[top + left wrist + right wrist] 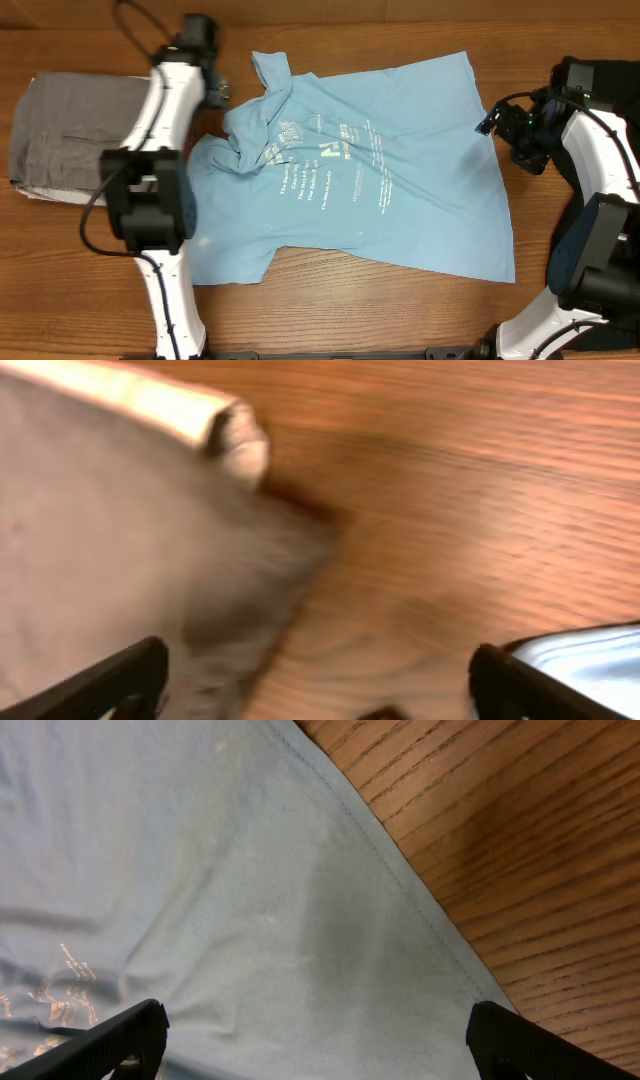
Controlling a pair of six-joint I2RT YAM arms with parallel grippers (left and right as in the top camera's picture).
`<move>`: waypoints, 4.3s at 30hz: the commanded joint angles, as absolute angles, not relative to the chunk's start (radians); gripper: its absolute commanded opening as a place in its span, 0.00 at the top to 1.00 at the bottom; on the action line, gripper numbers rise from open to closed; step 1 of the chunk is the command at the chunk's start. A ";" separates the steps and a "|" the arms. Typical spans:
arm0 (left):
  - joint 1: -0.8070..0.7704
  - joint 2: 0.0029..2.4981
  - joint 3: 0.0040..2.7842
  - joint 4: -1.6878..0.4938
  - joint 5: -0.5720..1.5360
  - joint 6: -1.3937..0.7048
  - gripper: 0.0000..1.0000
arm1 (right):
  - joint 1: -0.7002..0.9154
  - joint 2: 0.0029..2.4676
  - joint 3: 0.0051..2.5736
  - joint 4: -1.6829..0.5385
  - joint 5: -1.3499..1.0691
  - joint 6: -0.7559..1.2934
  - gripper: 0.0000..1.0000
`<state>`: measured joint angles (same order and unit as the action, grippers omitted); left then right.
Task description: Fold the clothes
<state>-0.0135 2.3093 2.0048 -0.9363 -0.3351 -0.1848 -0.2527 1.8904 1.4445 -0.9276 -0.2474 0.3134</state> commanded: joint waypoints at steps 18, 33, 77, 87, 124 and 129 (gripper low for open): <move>-0.120 1.898 2.181 -1.398 0.004 -0.320 0.33 | -0.252 1.882 1.459 -0.924 -0.249 0.307 0.00; -0.336 1.399 1.800 -1.506 -0.065 -0.435 0.32 | -0.252 1.882 1.459 -0.924 -0.249 0.307 0.00; -0.112 1.497 1.111 -1.067 0.170 -0.317 0.94 | -0.303 1.321 0.955 -1.350 -0.105 0.558 0.26; -0.112 1.497 1.093 -1.049 0.180 -0.295 0.96 | -0.377 1.446 0.856 -1.247 -0.117 0.614 0.28; 0.104 1.406 0.902 -1.135 -0.003 -0.472 0.50 | -0.383 1.647 0.654 -0.847 -0.158 0.594 0.87; 0.146 1.406 0.807 -1.039 -0.009 -0.471 0.48 | -0.383 1.647 0.654 -0.847 -0.158 0.594 0.87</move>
<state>0.1192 1.4078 0.8711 -1.0935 0.0292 -0.4618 -0.3866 1.5753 0.7170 -0.9543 -0.1864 0.6151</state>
